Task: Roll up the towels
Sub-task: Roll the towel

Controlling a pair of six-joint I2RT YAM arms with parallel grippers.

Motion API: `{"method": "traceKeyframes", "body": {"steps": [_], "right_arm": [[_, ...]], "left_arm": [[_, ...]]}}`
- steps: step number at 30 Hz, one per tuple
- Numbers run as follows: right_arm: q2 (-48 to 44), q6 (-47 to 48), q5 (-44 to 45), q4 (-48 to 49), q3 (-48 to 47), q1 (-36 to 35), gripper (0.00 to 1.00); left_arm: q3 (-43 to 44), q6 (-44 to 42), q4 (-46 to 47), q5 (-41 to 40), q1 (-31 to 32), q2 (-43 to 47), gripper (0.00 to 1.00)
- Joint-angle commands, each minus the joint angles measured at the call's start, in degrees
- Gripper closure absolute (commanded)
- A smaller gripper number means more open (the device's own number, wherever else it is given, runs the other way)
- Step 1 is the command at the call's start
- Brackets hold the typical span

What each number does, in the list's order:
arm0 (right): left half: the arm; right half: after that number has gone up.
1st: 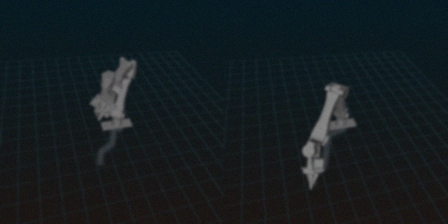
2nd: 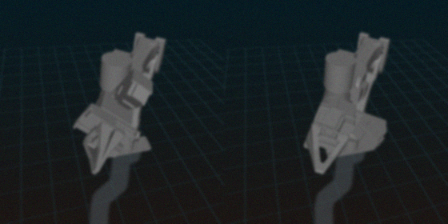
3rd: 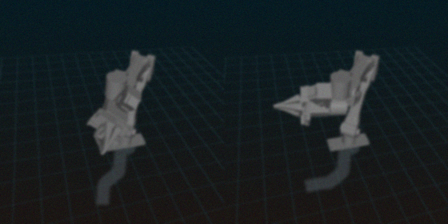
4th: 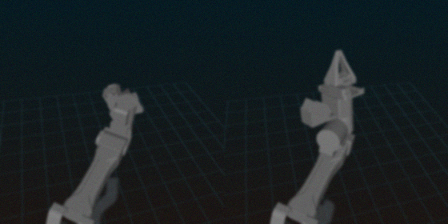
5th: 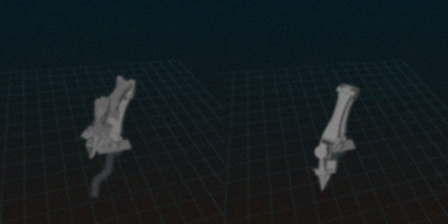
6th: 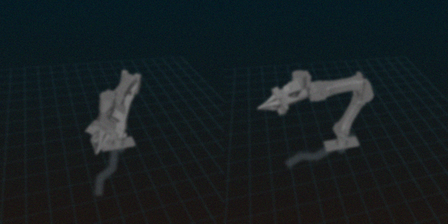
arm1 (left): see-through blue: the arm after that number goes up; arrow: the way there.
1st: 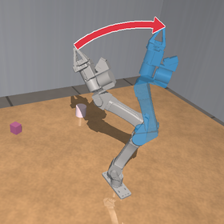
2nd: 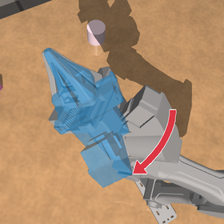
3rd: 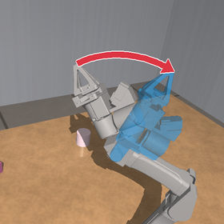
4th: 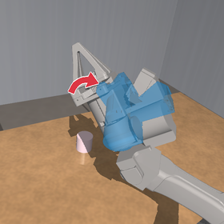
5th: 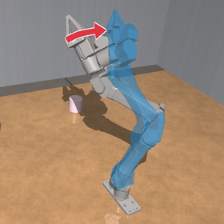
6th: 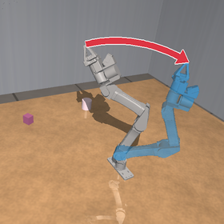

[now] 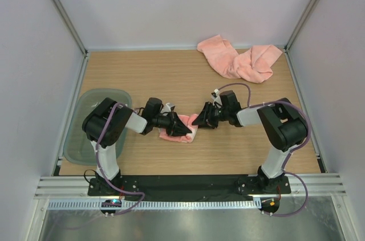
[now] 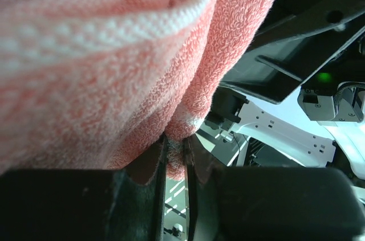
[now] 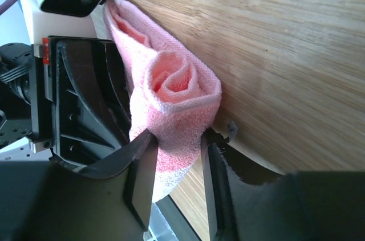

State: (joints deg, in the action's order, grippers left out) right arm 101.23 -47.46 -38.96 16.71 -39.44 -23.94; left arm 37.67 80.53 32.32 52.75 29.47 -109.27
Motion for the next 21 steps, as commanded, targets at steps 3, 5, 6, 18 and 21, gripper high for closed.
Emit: {"method": "traceKeyframes", "body": {"steps": [3,5,6,18,21], "right_arm": [[1.34,-0.17,2.04,2.1,-1.87,-1.1,0.65],[1.16,-0.26,2.31,2.19,-1.96,-1.19,0.67],[1.08,-0.26,2.48,1.93,-2.13,-1.28,0.71],[-4.11,6.06,7.49,-12.29,-4.24,-1.63,0.88],[-5.51,7.82,9.69,-16.34,-5.29,-2.16,0.89]], "left_arm": [[0.21,1.47,-5.33,1.39,-0.56,-2.87,1.0],[0.21,1.38,-5.51,1.48,-0.56,-2.79,1.0],[0.3,1.21,-5.77,1.39,-0.47,-2.61,0.99],[11.72,-23.13,-43.2,-10.38,-0.12,4.86,0.72],[13.3,-25.42,-47.07,-12.05,0.58,5.12,0.68]]}}
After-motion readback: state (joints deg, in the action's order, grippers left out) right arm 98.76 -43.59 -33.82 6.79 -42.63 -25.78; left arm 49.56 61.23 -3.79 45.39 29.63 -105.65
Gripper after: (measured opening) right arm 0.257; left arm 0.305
